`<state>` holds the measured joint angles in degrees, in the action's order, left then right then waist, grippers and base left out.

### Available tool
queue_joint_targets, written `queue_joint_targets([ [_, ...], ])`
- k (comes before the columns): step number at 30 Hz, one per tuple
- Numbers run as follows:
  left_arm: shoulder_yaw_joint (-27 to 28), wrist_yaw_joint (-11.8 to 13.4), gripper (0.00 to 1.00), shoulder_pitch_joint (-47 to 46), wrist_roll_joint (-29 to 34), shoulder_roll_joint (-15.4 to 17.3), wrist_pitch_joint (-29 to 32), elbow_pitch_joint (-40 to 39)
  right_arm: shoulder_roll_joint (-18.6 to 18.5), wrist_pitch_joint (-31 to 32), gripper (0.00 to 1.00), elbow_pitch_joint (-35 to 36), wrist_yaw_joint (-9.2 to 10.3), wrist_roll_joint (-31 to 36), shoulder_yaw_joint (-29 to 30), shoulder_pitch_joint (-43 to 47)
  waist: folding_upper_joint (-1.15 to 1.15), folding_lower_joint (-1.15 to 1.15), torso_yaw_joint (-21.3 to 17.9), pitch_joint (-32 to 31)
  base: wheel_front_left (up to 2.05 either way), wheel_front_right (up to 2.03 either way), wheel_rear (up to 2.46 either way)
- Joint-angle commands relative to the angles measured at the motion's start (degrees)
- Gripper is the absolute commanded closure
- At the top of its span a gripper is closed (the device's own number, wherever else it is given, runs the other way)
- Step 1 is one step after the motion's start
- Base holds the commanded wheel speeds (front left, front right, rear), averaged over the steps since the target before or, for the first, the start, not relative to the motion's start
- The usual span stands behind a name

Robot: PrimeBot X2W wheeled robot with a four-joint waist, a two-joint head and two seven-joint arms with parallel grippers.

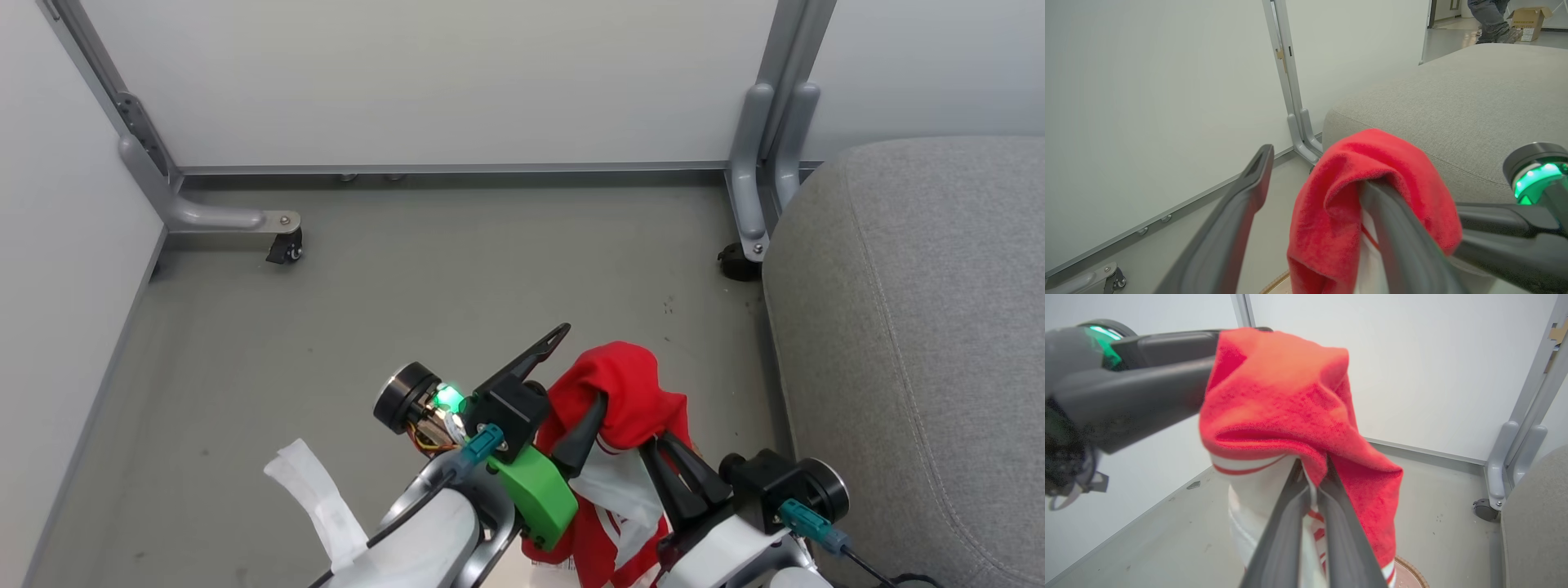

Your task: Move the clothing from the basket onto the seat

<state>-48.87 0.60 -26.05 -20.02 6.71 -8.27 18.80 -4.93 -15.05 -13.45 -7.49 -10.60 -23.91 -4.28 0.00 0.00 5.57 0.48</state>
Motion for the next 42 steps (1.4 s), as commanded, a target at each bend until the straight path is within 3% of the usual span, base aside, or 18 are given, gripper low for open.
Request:
queue_joint_targets([
  [1,-0.1,0.47,0.0,-0.83,0.57,0.69,-0.02,0.15,-0.22,-0.19,1.0,0.51,0.0,-0.43,0.16,-0.36,0.0,0.0,0.01,0.06,0.0,0.0,0.0],
  [28,-0.81,1.11,0.0,-0.77,-0.97,1.73,0.36,0.57,0.57,-0.19,1.0,2.01,0.0,0.34,2.57,0.06,0.0,0.0,-0.96,0.59,0.0,0.0,0.0],
  [35,-0.64,1.57,0.0,-0.68,-1.3,2.62,0.36,-0.06,0.91,-0.2,1.0,3.22,0.0,1.34,3.44,-0.39,0.0,0.0,-4.02,1.26,0.0,0.0,0.0],
  [42,-0.06,2.4,0.0,-0.82,-1.85,3.51,0.64,-0.97,0.9,-0.19,1.0,5.96,0.01,3.57,4.97,-1.01,0.0,0.0,-10.29,3.31,0.0,0.0,0.0],
])
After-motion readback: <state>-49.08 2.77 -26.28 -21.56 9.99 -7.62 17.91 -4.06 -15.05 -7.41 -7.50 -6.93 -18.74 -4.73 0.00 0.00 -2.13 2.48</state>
